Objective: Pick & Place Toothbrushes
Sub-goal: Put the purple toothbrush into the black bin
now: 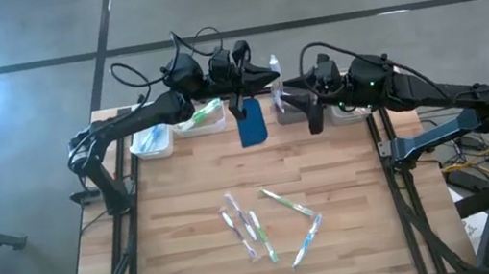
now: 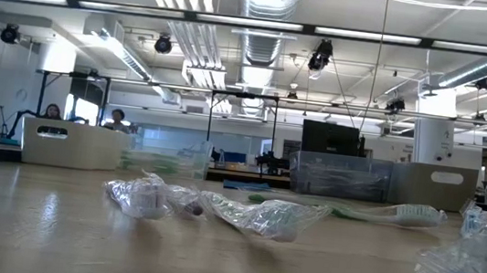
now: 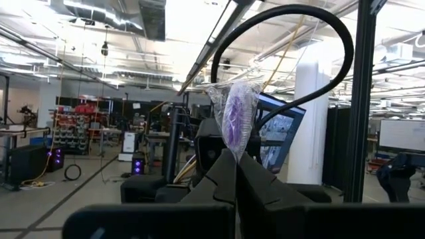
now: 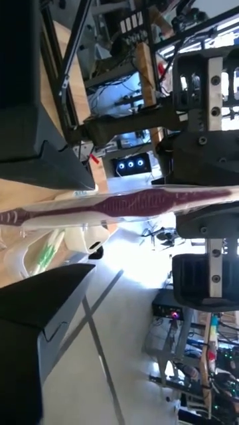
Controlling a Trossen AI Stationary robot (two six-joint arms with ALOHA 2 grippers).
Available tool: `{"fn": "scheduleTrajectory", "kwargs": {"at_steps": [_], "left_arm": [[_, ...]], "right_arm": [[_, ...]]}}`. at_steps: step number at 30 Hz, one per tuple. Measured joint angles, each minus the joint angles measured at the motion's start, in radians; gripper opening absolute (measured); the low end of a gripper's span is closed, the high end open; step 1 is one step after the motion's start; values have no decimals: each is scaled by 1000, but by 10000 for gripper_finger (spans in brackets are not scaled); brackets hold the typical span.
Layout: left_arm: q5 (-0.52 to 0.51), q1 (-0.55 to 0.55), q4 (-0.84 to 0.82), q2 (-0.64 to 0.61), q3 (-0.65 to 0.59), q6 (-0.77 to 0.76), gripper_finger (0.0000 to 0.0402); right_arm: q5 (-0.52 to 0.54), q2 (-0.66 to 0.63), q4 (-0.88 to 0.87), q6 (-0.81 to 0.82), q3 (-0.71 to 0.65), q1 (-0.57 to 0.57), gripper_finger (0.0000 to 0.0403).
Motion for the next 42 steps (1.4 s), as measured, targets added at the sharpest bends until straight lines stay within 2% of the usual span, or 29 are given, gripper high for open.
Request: {"fn": "scheduleTrajectory", "kwargs": {"at_steps": [6, 13, 21, 33, 38, 42], "left_arm": [[0, 0, 1, 0, -1, 2, 0], [0, 0, 1, 0, -1, 2, 0], [0, 2, 2, 0, -1, 0, 0], [0, 1, 0, 0, -1, -5, 5], [3, 1, -7, 0, -1, -5, 28], [10, 0, -19, 0, -2, -5, 63]], "right_arm": [[0, 19, 4, 48, 0, 0, 152], [0, 55, 4, 29, 11, 0, 117], [-8, 58, 2, -14, 39, 0, 43], [-11, 58, 0, -19, 40, 0, 47], [-10, 58, 1, -17, 47, 0, 45], [-7, 54, 5, -16, 52, -1, 44]]}}
